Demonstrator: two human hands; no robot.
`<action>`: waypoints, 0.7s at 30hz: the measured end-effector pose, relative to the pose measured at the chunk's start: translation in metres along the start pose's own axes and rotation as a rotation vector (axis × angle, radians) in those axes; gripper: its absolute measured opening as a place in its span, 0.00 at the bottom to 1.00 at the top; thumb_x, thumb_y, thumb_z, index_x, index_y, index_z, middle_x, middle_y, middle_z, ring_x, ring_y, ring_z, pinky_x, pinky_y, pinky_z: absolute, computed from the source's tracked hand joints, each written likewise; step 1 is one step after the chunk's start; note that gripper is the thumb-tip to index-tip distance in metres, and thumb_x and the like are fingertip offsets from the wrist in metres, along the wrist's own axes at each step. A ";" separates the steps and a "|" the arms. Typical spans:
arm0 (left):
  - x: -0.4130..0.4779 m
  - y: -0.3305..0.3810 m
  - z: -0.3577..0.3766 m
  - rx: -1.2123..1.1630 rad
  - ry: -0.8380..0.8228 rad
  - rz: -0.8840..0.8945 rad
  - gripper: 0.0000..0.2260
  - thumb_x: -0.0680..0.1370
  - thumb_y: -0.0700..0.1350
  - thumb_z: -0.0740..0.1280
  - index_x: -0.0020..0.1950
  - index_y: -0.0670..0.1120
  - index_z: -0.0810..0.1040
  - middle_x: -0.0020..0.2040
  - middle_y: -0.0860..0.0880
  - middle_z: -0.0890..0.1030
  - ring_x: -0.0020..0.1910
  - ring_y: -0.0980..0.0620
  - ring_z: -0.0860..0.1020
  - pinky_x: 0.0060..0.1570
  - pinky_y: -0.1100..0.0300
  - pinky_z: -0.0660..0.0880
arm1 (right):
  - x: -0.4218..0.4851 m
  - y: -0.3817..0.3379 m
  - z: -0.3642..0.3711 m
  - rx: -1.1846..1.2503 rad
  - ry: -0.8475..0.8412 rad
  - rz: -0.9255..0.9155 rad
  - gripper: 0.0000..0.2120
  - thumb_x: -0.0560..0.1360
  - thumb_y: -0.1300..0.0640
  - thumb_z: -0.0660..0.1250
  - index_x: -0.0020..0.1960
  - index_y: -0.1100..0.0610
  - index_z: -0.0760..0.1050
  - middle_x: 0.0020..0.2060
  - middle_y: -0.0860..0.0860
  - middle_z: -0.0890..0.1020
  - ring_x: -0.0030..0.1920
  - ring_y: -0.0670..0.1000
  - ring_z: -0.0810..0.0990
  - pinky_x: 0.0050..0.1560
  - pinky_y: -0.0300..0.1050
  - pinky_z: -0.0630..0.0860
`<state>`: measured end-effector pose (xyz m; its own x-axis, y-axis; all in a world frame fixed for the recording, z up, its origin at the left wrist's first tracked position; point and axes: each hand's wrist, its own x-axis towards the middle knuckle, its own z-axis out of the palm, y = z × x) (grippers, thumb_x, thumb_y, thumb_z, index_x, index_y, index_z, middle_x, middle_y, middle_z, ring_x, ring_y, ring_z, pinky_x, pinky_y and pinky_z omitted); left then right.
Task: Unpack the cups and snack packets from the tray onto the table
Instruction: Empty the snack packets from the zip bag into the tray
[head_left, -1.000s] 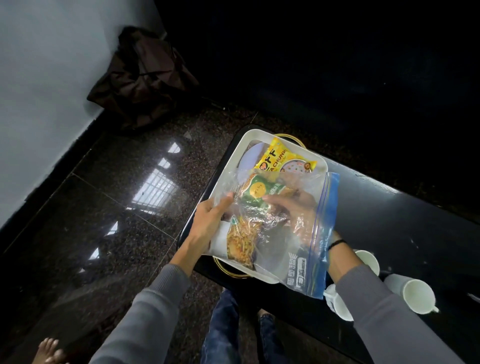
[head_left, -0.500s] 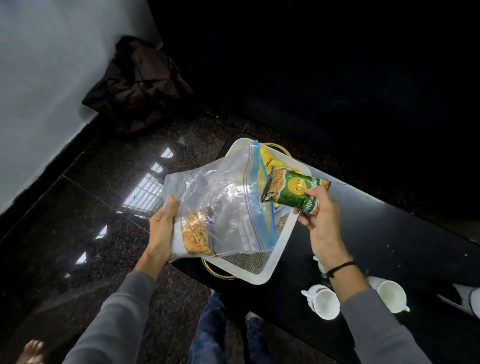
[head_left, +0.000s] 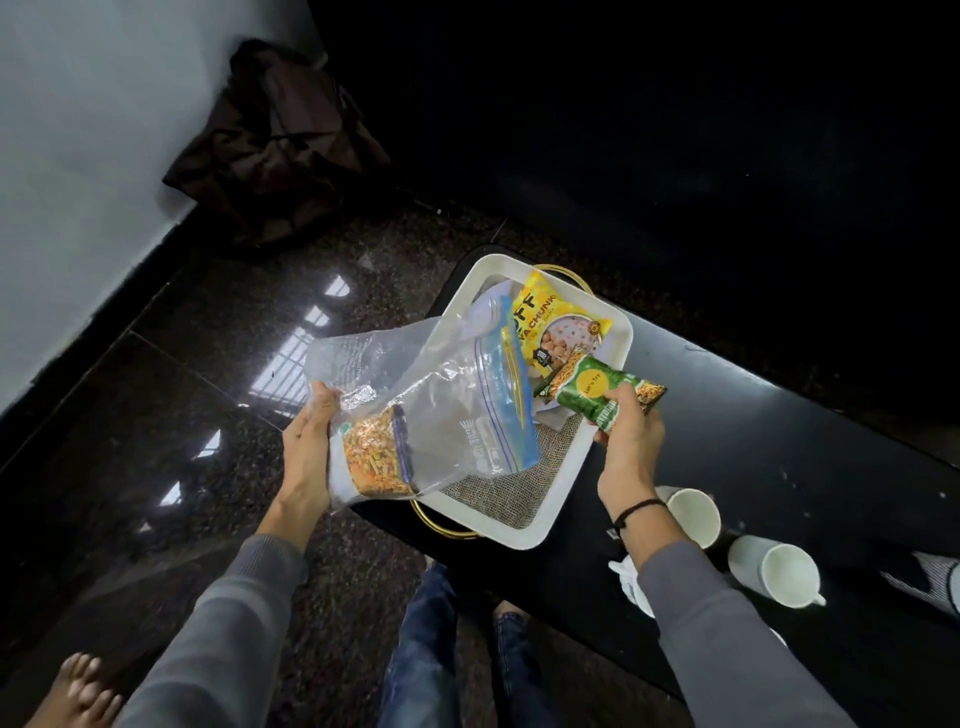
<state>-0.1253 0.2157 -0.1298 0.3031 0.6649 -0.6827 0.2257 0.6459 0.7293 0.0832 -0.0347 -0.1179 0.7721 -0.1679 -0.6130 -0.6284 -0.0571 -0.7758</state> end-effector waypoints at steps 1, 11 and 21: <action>0.001 0.001 -0.003 -0.003 0.009 -0.002 0.16 0.77 0.60 0.70 0.48 0.48 0.86 0.43 0.48 0.89 0.40 0.51 0.87 0.38 0.56 0.85 | 0.000 0.001 0.002 0.000 0.016 0.006 0.15 0.70 0.51 0.69 0.55 0.54 0.79 0.43 0.49 0.85 0.40 0.47 0.82 0.30 0.40 0.74; 0.001 0.004 0.006 0.011 -0.074 -0.026 0.15 0.78 0.59 0.70 0.44 0.48 0.87 0.45 0.46 0.88 0.41 0.48 0.86 0.44 0.51 0.86 | 0.011 0.024 0.026 -0.224 -0.408 0.164 0.16 0.70 0.50 0.75 0.53 0.57 0.78 0.45 0.52 0.83 0.49 0.54 0.79 0.52 0.51 0.77; -0.006 -0.005 0.023 0.068 -0.081 0.015 0.15 0.81 0.57 0.67 0.45 0.47 0.84 0.39 0.49 0.88 0.34 0.53 0.86 0.33 0.59 0.83 | -0.010 -0.010 0.006 -0.335 -0.339 -0.281 0.06 0.71 0.54 0.77 0.45 0.46 0.83 0.41 0.45 0.87 0.39 0.41 0.83 0.39 0.29 0.77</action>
<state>-0.1068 0.1998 -0.1285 0.3805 0.6400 -0.6675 0.2819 0.6072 0.7429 0.0821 -0.0267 -0.1048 0.8671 0.2217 -0.4461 -0.3471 -0.3736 -0.8602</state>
